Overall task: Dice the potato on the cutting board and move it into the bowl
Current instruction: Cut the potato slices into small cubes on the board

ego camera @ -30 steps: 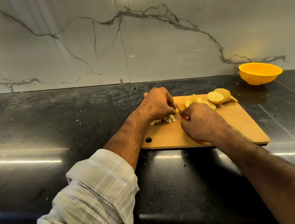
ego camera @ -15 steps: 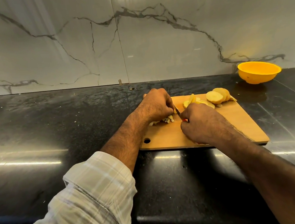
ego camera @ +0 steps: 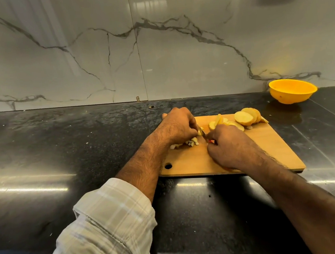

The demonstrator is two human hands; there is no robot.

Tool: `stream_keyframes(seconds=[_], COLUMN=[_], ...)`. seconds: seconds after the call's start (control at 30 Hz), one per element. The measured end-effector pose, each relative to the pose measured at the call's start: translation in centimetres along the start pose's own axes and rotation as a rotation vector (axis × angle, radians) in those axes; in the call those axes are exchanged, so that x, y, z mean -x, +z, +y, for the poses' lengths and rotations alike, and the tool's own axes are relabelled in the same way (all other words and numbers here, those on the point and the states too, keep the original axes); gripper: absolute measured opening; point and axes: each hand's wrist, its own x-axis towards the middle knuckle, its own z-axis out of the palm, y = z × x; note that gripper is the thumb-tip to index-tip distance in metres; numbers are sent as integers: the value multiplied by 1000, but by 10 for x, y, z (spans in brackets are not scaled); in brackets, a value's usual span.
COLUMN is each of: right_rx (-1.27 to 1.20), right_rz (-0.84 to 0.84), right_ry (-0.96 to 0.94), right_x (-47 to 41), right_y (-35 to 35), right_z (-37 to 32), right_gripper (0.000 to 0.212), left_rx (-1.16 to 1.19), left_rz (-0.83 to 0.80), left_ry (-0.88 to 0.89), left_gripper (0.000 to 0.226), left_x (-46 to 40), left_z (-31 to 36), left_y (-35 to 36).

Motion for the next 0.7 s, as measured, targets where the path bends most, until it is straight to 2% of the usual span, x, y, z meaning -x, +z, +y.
stream_keyframes(seconds=[0.2, 0.37, 0.7], right_rx=[10, 39, 206], right_rz=[67, -27, -64], right_ry=[-18, -8, -55], right_x=[5, 7, 3], right_y=[-4, -3, -3], right_z=[-1, -7, -31], right_gripper=[42, 42, 35], left_rx=[-57, -108, -181], left_rz=[-22, -56, -61], left_ry=[-2, -15, 9], left_gripper=[13, 17, 18], left_x=[5, 4, 2], left_z=[-4, -5, -2], left_y=[-7, -6, -5])
